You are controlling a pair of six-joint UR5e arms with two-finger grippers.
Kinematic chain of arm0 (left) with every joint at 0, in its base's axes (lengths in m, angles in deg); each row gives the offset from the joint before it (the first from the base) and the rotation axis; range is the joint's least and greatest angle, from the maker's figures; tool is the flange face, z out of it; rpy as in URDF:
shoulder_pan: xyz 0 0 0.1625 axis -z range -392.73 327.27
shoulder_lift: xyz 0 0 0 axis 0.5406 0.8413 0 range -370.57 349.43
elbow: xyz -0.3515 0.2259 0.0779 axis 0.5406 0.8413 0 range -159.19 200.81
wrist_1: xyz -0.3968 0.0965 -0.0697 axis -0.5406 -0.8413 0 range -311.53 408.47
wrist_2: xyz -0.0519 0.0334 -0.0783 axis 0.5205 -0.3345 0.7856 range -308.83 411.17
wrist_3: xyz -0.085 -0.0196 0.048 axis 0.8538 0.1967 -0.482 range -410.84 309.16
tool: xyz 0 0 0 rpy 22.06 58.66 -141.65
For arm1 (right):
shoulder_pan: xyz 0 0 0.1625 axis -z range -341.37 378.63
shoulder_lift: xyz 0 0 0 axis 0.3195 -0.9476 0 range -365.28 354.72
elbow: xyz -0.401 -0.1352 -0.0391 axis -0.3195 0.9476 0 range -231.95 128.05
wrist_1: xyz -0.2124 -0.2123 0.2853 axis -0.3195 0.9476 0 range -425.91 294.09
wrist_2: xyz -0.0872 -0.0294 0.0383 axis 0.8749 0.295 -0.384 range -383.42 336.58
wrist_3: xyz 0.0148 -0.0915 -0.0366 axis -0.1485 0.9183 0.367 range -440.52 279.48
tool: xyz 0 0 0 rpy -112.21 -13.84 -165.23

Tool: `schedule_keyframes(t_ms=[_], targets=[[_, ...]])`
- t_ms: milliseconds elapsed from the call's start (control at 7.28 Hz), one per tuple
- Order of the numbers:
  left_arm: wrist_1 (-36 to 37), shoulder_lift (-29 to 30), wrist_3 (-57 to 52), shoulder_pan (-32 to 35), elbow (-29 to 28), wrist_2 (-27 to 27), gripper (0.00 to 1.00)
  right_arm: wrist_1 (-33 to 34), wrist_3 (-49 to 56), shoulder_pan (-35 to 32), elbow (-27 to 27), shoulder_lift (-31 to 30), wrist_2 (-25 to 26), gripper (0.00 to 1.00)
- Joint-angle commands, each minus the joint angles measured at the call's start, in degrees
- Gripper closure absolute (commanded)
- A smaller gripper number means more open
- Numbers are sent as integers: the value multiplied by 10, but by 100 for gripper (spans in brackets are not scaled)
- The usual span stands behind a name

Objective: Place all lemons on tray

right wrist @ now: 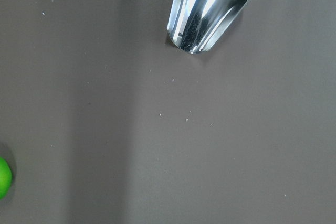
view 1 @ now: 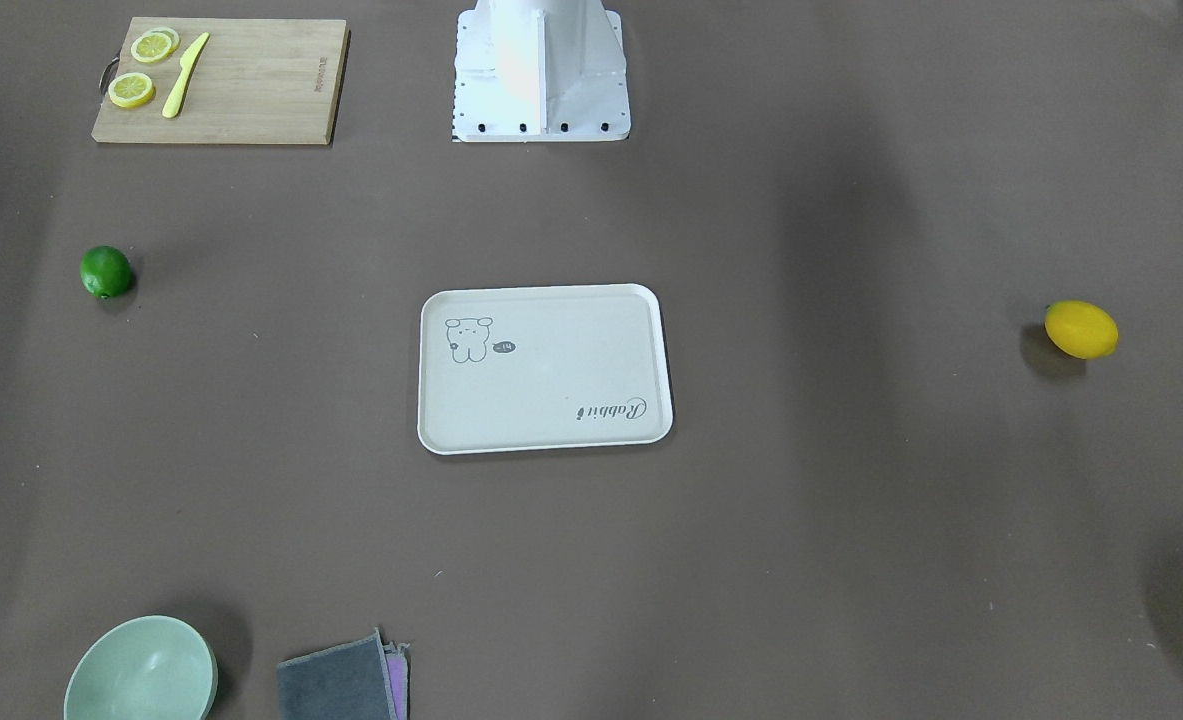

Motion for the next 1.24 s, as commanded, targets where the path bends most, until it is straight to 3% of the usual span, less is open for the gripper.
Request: schedule_keyframes(t_ms=[0,137,412,687,824,962,1099], targets=[[-33,11,3,-2,-6,0,2,-13,-1,-1,-3,0,-7,0],[-71,5,5,-1,-13,0,2,-15,2,-1,-1,-1,-39,0],[-115,4,7,-2,-34,5,2,-61,0,-1,0,-14,-39,0],[-121,9,2,-2,-37,19,2,-68,-31,10,-1,-4,-45,0],[-142,8,5,-1,-40,20,2,-87,-35,19,0,-2,-71,0],[-154,6,3,-1,-50,19,2,-129,-79,37,5,-3,-101,0],[-175,4,4,-1,-57,18,2,-181,-138,60,6,-9,-98,0]])
